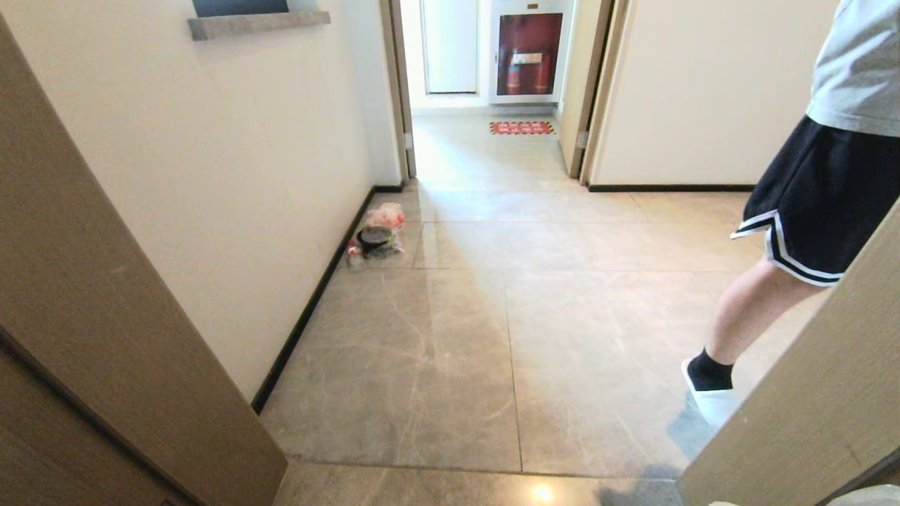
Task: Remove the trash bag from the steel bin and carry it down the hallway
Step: Put the trash bag at the door
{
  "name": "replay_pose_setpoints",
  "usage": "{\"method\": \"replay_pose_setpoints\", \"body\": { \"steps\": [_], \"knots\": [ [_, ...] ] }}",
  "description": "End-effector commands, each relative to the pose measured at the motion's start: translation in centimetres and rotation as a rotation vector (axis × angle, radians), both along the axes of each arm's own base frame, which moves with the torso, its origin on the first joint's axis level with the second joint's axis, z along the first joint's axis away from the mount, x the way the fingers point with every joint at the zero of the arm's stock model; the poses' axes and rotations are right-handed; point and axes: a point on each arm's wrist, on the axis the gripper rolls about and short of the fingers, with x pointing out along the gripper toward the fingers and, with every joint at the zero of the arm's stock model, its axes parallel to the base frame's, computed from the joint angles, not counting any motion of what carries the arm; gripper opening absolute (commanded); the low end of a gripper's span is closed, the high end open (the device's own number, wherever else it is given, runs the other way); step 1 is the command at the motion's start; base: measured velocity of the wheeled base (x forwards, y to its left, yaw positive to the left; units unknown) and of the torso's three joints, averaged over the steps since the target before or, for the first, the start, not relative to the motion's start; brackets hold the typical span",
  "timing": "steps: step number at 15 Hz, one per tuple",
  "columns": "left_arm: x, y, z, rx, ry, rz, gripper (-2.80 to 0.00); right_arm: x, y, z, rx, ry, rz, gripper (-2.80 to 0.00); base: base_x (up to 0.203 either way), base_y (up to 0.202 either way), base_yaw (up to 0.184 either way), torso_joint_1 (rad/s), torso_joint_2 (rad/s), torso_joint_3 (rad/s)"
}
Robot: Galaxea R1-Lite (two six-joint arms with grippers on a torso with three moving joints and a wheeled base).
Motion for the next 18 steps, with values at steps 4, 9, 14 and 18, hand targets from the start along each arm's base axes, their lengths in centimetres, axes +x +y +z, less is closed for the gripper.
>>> {"method": "replay_pose_setpoints", "body": {
  "steps": [4,9,14,18],
  "knots": [
    [0.01,0.00,-0.04,0.000,0.002,0.000,-2.80,0.02,0.00,-0.03,-0.001,0.002,0.001,-2.80,0.192,0.000,-0.001,0.002,0.00,0.003],
    [0.01,0.00,-0.04,0.000,0.002,0.000,-2.80,0.02,0.00,-0.03,-0.001,0.002,0.001,-2.80,0.186,0.000,0.001,0.004,0.00,0.003],
    [0.01,0.00,-0.04,0.000,0.002,0.000,-2.80,0.02,0.00,-0.03,-0.001,0.002,0.001,-2.80,0.193,0.000,0.001,0.001,0.00,0.003],
    [0.01,0.00,-0.04,0.000,0.002,0.000,-2.80,0.02,0.00,-0.03,-0.001,0.002,0.000,-2.80,0.191,0.000,0.000,0.002,0.00,0.004]
  ]
}}
